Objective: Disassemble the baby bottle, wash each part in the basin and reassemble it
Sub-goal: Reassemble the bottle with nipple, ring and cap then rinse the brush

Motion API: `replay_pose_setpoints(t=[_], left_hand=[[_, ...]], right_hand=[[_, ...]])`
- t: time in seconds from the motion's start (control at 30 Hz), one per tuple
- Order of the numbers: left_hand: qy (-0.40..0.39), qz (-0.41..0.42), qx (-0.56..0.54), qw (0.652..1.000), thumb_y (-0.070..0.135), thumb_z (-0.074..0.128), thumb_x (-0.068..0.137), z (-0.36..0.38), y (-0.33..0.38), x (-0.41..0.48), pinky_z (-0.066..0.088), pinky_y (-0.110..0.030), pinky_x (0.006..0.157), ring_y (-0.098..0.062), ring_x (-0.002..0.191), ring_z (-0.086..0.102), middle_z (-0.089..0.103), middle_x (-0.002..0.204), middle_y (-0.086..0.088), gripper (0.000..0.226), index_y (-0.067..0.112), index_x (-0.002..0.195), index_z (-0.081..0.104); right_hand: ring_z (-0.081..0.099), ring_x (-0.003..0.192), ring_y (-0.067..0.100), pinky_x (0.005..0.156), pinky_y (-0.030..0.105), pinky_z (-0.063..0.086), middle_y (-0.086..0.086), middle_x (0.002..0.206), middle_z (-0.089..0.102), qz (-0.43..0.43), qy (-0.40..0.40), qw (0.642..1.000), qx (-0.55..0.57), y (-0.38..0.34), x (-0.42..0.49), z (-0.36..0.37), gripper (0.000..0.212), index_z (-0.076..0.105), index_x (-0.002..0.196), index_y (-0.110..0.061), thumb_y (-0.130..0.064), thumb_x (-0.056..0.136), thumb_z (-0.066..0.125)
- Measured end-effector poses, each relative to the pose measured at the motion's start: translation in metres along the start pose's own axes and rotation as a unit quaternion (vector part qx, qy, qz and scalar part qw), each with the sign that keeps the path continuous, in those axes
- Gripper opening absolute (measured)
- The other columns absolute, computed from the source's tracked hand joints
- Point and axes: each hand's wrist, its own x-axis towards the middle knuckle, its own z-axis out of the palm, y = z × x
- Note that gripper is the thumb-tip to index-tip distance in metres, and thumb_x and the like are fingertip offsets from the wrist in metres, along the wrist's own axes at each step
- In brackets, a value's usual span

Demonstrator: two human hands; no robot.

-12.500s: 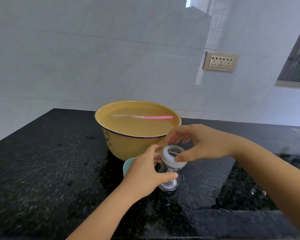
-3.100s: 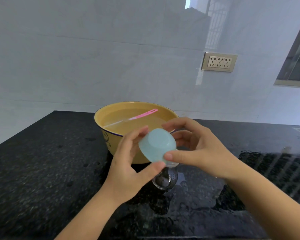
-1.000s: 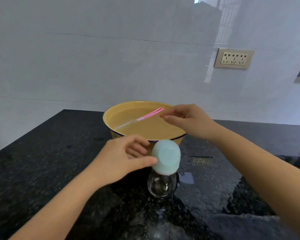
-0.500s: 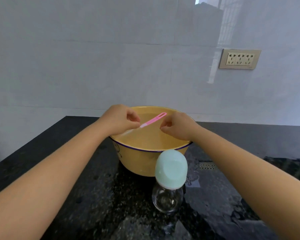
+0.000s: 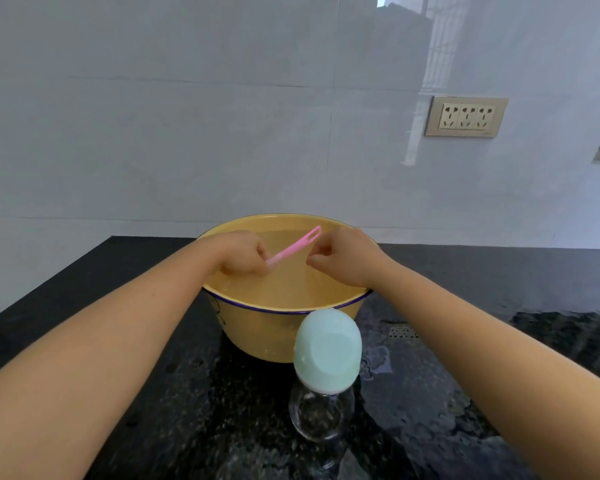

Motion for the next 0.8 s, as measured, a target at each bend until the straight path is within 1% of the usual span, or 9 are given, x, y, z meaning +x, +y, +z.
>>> replay_pose_setpoints(t=[0.07, 0.13, 0.23, 0.37, 0.47, 0.6, 0.7, 0.73, 0.8], left_hand=[[0.027, -0.01, -0.101, 0.994, 0.028, 0.06, 0.085, -0.002, 0.0, -0.003, 0.038, -0.025, 0.057, -0.016, 0.071, 0.05, 0.056, 0.083, 0.002, 0.016, 0.022, 0.099, 0.065], [0.061, -0.014, -0.218, 0.974, 0.024, 0.061, 0.085, -0.003, 0.001, -0.005, 0.035, -0.023, 0.055, -0.016, 0.068, 0.049, 0.057, 0.082, 0.0, 0.018, 0.021, 0.102, 0.066], [0.083, 0.0, -0.397, 0.914, 0.017, 0.058, 0.089, -0.002, 0.005, -0.012, 0.043, -0.023, 0.058, -0.01, 0.07, 0.057, 0.062, 0.084, 0.002, 0.014, 0.019, 0.103, 0.063], [0.113, 0.036, -0.514, 0.85, 0.015, 0.058, 0.09, -0.004, 0.016, -0.02, 0.052, -0.026, 0.071, -0.012, 0.074, 0.062, 0.066, 0.084, 0.001, 0.009, 0.018, 0.097, 0.063], [0.13, 0.085, -0.538, 0.828, 0.014, 0.06, 0.089, -0.008, 0.025, -0.024, 0.048, -0.027, 0.08, -0.012, 0.077, 0.06, 0.064, 0.083, 0.001, 0.007, 0.019, 0.094, 0.063], [0.181, 0.124, -0.503, 0.836, 0.023, 0.061, 0.088, -0.016, 0.035, -0.029, 0.035, -0.025, 0.069, -0.005, 0.08, 0.056, 0.063, 0.086, 0.008, 0.013, 0.024, 0.101, 0.057], [0.224, 0.147, -0.488, 0.831, 0.023, 0.061, 0.089, -0.02, 0.038, -0.032, 0.041, -0.012, 0.06, 0.008, 0.068, 0.061, 0.063, 0.084, 0.01, 0.011, 0.021, 0.097, 0.054], [0.233, 0.154, -0.485, 0.829, 0.022, 0.061, 0.089, -0.02, 0.039, -0.033, 0.041, -0.006, 0.057, 0.011, 0.063, 0.06, 0.064, 0.083, 0.01, 0.009, 0.021, 0.094, 0.054], [0.24, 0.165, -0.494, 0.819, 0.018, 0.063, 0.088, -0.02, 0.039, -0.034, 0.042, -0.007, 0.06, 0.007, 0.061, 0.062, 0.067, 0.081, 0.008, 0.008, 0.021, 0.09, 0.055]], right_hand=[[0.051, 0.068, 0.026, 0.061, 0.033, 0.041, 0.01, 0.069, 0.058, 0.005, 0.001, 1.0, 0.017, 0.001, 0.001, 0.0, 0.025, 0.065, 0.078, -0.002, -0.021, 0.085, 0.051], [0.061, 0.083, 0.027, 0.075, 0.037, 0.05, 0.009, 0.085, 0.07, 0.011, 0.007, 0.999, 0.047, 0.002, 0.002, 0.0, 0.023, 0.07, 0.09, -0.009, -0.022, 0.086, 0.051], [0.065, 0.089, 0.021, 0.085, 0.036, 0.051, 0.001, 0.086, 0.073, 0.012, 0.02, 0.994, 0.103, 0.003, 0.003, -0.001, 0.021, 0.07, 0.091, -0.015, -0.022, 0.09, 0.05], [0.066, 0.085, 0.017, 0.083, 0.028, 0.05, 0.0, 0.089, 0.067, 0.019, 0.013, 0.956, 0.292, 0.002, 0.009, -0.007, 0.022, 0.065, 0.105, -0.016, -0.019, 0.097, 0.044], [0.063, 0.083, 0.014, 0.086, 0.031, 0.049, -0.002, 0.089, 0.065, 0.05, -0.014, 0.893, 0.447, -0.007, 0.011, -0.008, 0.023, 0.063, 0.098, -0.019, -0.027, 0.1, 0.042], [0.067, 0.095, 0.027, 0.088, 0.044, 0.051, 0.011, 0.108, 0.069, 0.082, -0.107, 0.79, 0.598, -0.015, 0.013, -0.013, 0.049, 0.063, 0.111, -0.013, -0.049, 0.098, 0.032], [0.066, 0.073, 0.028, 0.075, 0.041, 0.054, 0.015, 0.084, 0.068, 0.066, -0.207, 0.714, 0.665, -0.022, 0.011, -0.017, 0.065, 0.062, 0.108, -0.012, -0.061, 0.094, 0.021], [0.063, 0.063, 0.026, 0.067, 0.037, 0.055, 0.013, 0.074, 0.066, 0.072, -0.214, 0.705, 0.672, -0.025, 0.01, -0.018, 0.065, 0.063, 0.102, -0.012, -0.062, 0.094, 0.021], [0.051, 0.048, 0.019, 0.051, 0.026, 0.048, 0.007, 0.061, 0.057, 0.086, -0.207, 0.71, 0.667, -0.029, 0.009, -0.02, 0.064, 0.067, 0.087, -0.013, -0.061, 0.094, 0.026]])
